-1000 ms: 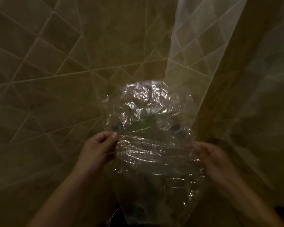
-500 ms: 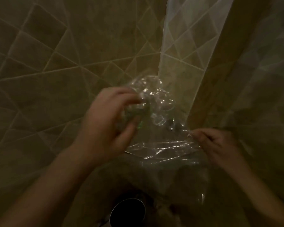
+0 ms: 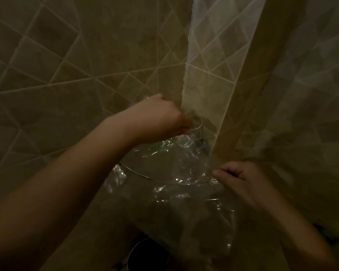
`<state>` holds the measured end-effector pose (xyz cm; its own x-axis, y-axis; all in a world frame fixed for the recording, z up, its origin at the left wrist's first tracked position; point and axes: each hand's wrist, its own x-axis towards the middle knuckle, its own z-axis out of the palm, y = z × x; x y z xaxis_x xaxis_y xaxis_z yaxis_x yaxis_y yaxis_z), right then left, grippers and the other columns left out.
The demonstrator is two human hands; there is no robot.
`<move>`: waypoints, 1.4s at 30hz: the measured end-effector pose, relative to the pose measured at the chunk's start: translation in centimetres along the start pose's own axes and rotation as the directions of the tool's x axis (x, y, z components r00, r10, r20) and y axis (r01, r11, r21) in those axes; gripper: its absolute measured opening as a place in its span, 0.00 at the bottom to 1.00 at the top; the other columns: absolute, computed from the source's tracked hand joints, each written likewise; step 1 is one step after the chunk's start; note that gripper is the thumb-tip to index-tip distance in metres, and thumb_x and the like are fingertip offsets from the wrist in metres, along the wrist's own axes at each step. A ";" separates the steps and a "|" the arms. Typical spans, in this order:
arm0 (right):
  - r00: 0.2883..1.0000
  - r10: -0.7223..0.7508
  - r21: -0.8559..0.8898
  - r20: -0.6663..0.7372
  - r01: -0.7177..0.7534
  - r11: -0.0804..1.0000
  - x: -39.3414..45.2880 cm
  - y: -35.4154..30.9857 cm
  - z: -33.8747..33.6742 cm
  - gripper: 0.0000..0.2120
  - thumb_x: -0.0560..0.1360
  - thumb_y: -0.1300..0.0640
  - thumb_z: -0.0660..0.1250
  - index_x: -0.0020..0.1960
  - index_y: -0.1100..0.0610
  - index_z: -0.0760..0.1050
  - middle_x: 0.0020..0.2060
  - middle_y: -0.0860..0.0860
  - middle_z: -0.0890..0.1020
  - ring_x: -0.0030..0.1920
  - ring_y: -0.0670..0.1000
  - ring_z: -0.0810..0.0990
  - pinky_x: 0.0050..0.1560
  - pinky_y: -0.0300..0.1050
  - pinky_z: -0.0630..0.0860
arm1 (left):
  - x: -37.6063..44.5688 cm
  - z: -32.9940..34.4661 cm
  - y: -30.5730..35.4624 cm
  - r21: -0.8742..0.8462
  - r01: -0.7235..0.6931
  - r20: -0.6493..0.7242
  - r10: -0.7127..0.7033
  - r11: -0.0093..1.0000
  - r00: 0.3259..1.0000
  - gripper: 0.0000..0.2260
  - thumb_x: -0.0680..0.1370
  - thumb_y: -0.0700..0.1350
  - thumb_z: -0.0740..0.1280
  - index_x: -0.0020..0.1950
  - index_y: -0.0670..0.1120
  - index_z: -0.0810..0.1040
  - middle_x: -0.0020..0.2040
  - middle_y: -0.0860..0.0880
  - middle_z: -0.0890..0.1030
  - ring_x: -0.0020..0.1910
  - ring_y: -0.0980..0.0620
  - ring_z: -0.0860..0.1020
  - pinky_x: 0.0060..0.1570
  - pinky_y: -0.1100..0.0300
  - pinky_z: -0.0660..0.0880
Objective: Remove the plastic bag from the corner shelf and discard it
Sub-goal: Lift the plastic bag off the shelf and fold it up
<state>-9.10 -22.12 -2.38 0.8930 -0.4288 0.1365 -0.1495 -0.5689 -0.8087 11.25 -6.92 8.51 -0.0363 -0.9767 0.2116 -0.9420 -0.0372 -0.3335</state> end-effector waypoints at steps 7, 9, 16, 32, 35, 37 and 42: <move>0.999 -0.025 0.238 0.034 0.016 0.971 1.4 -1.7 0.2 0.14 0.73 0.65 0.68 0.38 0.47 0.82 0.26 0.43 0.83 0.25 0.39 0.78 0.25 0.31 0.71 | 0.1 -1.3 1.1 0.038 0.128 -0.344 -0.108 0.991 0.933 0.12 0.77 0.49 0.65 0.58 0.48 0.78 0.54 0.45 0.81 0.54 0.42 0.77 0.57 0.44 0.68; 1.000 0.006 0.324 -0.002 -0.004 0.946 1.4 -1.7 0.0 0.17 0.74 0.68 0.66 0.36 0.48 0.83 0.24 0.45 0.82 0.22 0.40 0.77 0.21 0.31 0.69 | -2.6 0.1 1.3 -0.225 0.339 -0.595 -0.404 0.914 0.695 0.19 0.74 0.45 0.68 0.64 0.42 0.75 0.61 0.39 0.77 0.60 0.40 0.74 0.59 0.44 0.69; 0.990 0.138 0.640 -0.020 -0.093 0.763 0.4 0.0 -0.1 0.09 0.75 0.63 0.64 0.42 0.53 0.82 0.27 0.53 0.82 0.25 0.49 0.79 0.21 0.36 0.71 | -12.0 8.8 11.6 -0.908 0.281 0.379 -0.895 -0.311 0.234 0.40 0.70 0.56 0.73 0.75 0.46 0.56 0.72 0.45 0.66 0.68 0.49 0.69 0.66 0.48 0.69; 0.954 0.226 0.627 0.196 -0.300 0.719 -7.7 4.8 0.9 0.20 0.61 0.60 0.73 0.52 0.52 0.79 0.29 0.51 0.80 0.20 0.45 0.72 0.19 0.33 0.66 | -16.1 8.7 15.6 -0.882 0.177 0.466 -0.866 -0.437 0.184 0.10 0.79 0.44 0.65 0.40 0.53 0.80 0.34 0.53 0.82 0.33 0.55 0.78 0.31 0.58 0.74; 0.948 0.196 0.589 0.250 -0.310 0.747 -8.7 5.2 1.0 0.13 0.64 0.63 0.72 0.44 0.48 0.81 0.30 0.50 0.82 0.23 0.44 0.75 0.22 0.35 0.70 | -16.9 8.1 16.2 -0.866 0.128 0.500 -0.830 -0.484 0.247 0.10 0.78 0.42 0.65 0.39 0.51 0.81 0.39 0.47 0.84 0.38 0.51 0.81 0.39 0.54 0.73; 0.930 0.172 0.571 0.325 -0.338 0.748 -9.3 5.3 1.1 0.10 0.62 0.57 0.73 0.43 0.50 0.82 0.32 0.49 0.84 0.30 0.45 0.80 0.30 0.35 0.76 | -17.1 7.5 15.9 -0.849 0.082 0.520 -0.798 -0.522 0.304 0.09 0.79 0.44 0.63 0.42 0.49 0.81 0.42 0.45 0.85 0.43 0.46 0.81 0.38 0.56 0.75; 0.941 0.290 0.717 0.175 -0.323 0.618 -8.3 3.7 2.1 0.03 0.71 0.57 0.69 0.42 0.56 0.80 0.32 0.50 0.85 0.31 0.47 0.83 0.28 0.39 0.79 | -17.0 6.5 16.0 -0.849 0.088 0.516 -0.779 -0.522 0.357 0.16 0.80 0.39 0.63 0.34 0.48 0.81 0.28 0.51 0.78 0.25 0.58 0.73 0.25 0.65 0.70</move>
<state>-16.23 -19.22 -7.69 0.8712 -0.4458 -0.2058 -0.0767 0.2904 -0.9538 -0.99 7.72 -6.42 0.8926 -0.4290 -0.1384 0.2051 0.1130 0.9722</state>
